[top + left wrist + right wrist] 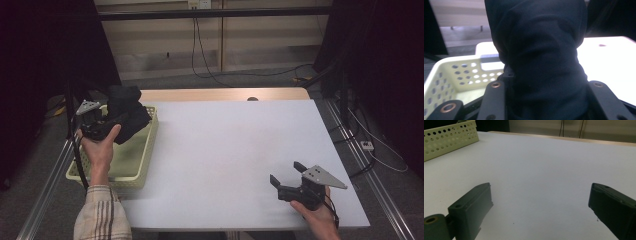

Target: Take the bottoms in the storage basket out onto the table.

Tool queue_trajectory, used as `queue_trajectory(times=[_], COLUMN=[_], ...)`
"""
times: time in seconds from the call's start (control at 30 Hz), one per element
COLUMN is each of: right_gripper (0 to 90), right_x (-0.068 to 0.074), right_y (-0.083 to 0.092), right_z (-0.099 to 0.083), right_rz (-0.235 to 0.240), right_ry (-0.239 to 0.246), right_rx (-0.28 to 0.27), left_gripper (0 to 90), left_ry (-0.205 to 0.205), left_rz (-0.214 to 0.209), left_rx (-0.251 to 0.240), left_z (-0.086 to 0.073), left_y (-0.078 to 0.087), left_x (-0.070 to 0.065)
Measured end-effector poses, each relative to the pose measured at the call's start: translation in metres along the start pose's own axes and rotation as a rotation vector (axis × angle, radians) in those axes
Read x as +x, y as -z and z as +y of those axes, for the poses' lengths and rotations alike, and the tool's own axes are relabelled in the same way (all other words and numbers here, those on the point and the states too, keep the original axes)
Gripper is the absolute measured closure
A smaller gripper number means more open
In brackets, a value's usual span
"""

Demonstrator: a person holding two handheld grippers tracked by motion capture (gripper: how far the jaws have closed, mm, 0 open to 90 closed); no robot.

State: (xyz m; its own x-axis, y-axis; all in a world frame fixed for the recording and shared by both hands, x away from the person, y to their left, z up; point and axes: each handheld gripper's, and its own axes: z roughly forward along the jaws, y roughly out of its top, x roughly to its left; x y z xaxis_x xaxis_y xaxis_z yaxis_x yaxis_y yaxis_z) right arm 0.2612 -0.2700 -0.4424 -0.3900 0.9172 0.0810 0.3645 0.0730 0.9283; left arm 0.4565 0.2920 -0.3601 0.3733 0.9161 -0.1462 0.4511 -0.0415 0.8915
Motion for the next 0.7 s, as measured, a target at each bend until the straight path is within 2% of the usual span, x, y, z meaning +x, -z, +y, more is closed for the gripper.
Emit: queue_trajectory(times=[0.13, 0.27, 0.33, 0.47, 0.7], right_gripper=[4.8, 4.8, 4.8, 4.8, 4.8], right_x=[0.0, 0.0, 0.0, 0.0, 0.0], right_y=[0.0, 0.0, 0.0, 0.0, 0.0], right_z=[0.0, 0.0, 0.0, 0.0, 0.0], right_rz=[0.001, 0.002, 0.001, 0.002, 0.002], right_ry=[0.001, 0.002, 0.001, 0.003, 0.0], right_rx=[0.002, 0.002, 0.001, 0.0, -0.001], left_gripper=[54.2, 54.0, 54.0, 54.0, 54.0], left_ry=[-0.013, -0.025, -0.032, -0.04, -0.057], left_rz=[-0.012, -0.027, -0.019, -0.027, -0.018], left_rx=[-0.017, -0.066, -0.095, -0.118, -0.161], left_z=[0.004, 0.007, 0.009, 0.01, 0.013], left_y=[0.005, 0.011, 0.014, 0.017, 0.024], left_x=[-0.004, -0.007, -0.01, -0.011, -0.015])
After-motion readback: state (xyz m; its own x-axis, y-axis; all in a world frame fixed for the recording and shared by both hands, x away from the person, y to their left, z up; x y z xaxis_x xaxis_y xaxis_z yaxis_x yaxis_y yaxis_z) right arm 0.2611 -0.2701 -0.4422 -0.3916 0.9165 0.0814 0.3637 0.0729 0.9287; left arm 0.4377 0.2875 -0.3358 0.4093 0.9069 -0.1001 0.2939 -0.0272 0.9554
